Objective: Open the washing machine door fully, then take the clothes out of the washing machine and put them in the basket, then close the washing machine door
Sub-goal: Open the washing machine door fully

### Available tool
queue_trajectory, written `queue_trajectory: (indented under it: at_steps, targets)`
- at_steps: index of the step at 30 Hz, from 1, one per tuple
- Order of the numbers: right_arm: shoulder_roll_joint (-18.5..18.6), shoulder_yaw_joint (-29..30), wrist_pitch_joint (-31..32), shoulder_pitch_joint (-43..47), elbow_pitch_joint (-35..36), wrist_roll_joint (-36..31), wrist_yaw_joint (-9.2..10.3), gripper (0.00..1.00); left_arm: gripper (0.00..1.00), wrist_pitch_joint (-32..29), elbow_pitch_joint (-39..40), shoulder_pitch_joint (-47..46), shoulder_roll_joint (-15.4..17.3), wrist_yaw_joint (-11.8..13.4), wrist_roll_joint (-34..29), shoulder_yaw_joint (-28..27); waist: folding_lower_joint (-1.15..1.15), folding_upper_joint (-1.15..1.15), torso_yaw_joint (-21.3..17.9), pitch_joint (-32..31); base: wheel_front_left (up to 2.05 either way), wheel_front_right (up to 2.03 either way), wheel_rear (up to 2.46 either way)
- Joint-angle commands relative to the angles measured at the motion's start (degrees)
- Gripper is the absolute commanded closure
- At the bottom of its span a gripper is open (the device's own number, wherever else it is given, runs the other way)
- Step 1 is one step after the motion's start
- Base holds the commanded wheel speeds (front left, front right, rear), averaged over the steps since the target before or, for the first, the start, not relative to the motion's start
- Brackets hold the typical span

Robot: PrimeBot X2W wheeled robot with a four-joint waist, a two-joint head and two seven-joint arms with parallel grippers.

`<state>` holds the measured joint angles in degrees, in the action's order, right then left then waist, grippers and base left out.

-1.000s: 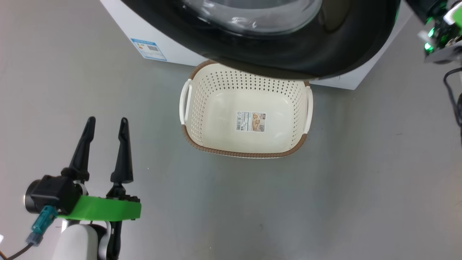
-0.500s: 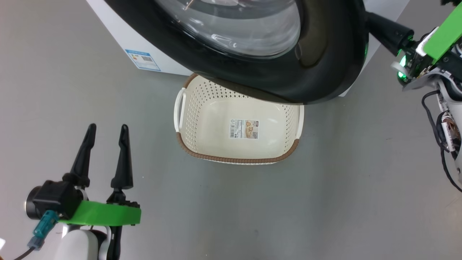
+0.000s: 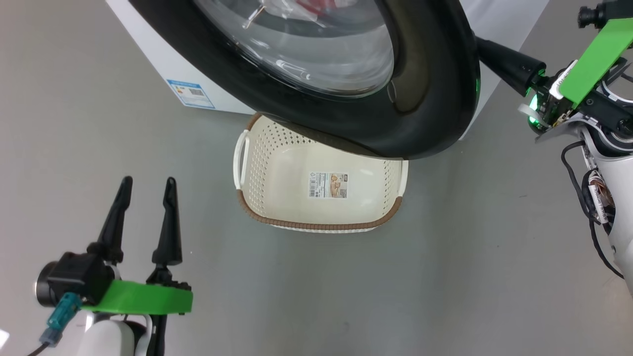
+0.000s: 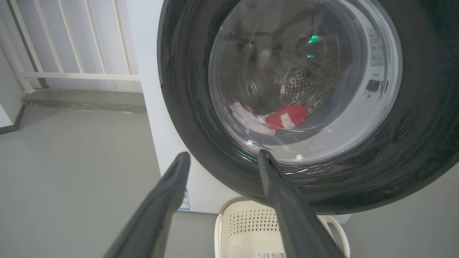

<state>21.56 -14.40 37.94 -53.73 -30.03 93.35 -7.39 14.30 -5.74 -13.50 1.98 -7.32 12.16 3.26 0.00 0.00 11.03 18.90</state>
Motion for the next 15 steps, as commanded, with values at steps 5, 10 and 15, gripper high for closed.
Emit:
queue_trajectory:
  at_steps: [5,10,15]
  targets:
    - [-0.6,0.9,-4.3,2.1,3.1,-2.4,-0.10,1.00,0.00,0.7,0.9,0.7,1.7,-0.2,-0.5,-1.8,0.00,0.00,-0.6,-0.7,0.00,0.00,0.00]
    - [-0.4,2.1,-7.2,2.9,4.4,-3.3,-0.10,1.00,0.00,0.7,0.9,0.9,1.7,-0.2,-0.6,-1.9,0.00,0.00,-1.0,-1.0,0.00,0.00,0.00]
    - [0.0,3.6,-10.5,4.5,8.0,-4.0,-0.10,0.21,0.00,0.7,1.0,1.3,1.9,-0.2,-0.5,-1.9,0.00,0.00,-1.5,-1.4,0.00,0.00,0.00]
